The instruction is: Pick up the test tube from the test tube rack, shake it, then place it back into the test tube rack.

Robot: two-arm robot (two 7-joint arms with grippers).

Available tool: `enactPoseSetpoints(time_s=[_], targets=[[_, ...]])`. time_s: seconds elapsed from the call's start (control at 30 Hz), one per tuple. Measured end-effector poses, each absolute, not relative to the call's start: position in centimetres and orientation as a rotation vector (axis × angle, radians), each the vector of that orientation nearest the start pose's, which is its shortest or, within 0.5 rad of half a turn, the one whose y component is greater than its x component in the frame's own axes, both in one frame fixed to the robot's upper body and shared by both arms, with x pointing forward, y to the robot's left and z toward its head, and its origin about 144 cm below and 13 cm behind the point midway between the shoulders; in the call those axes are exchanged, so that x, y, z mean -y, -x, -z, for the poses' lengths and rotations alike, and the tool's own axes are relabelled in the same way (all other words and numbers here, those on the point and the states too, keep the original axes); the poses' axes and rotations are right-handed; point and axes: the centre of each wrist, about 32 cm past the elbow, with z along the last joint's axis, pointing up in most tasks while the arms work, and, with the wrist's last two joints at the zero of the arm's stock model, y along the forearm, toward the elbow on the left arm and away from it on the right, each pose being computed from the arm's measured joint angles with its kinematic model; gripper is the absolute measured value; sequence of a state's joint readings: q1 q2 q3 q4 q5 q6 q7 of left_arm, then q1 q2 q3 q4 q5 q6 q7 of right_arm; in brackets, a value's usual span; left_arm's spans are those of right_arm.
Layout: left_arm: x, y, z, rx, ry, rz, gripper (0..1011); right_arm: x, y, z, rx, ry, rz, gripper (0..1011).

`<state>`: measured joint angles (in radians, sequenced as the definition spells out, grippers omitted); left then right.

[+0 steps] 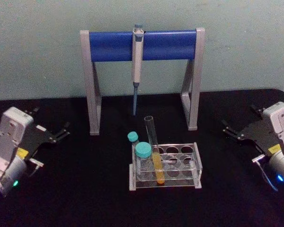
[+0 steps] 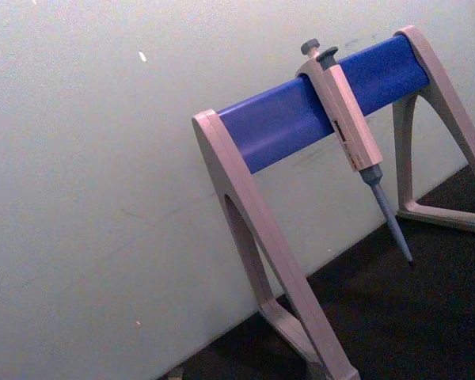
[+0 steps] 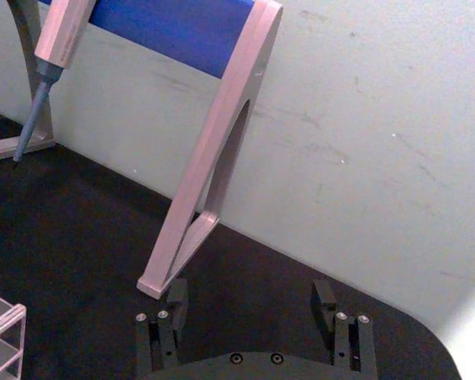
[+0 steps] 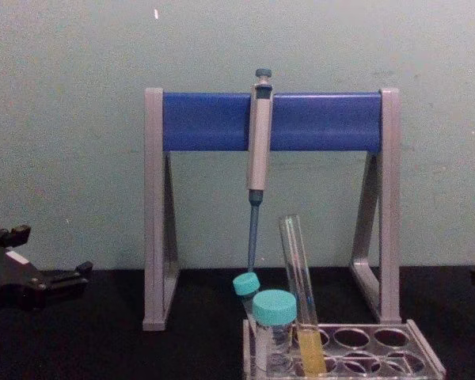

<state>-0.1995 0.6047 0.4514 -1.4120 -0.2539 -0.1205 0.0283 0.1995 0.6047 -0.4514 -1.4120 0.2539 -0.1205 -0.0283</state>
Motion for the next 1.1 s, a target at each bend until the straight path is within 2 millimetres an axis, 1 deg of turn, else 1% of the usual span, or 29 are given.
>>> enactPoseSetpoints(time_s=[1.1], targets=[[-30.96,-48.86,-113.98,0.285,-0.304,-1.248,1001,30.96,-48.86,-113.98,0.285,0.304,1.248,1000]])
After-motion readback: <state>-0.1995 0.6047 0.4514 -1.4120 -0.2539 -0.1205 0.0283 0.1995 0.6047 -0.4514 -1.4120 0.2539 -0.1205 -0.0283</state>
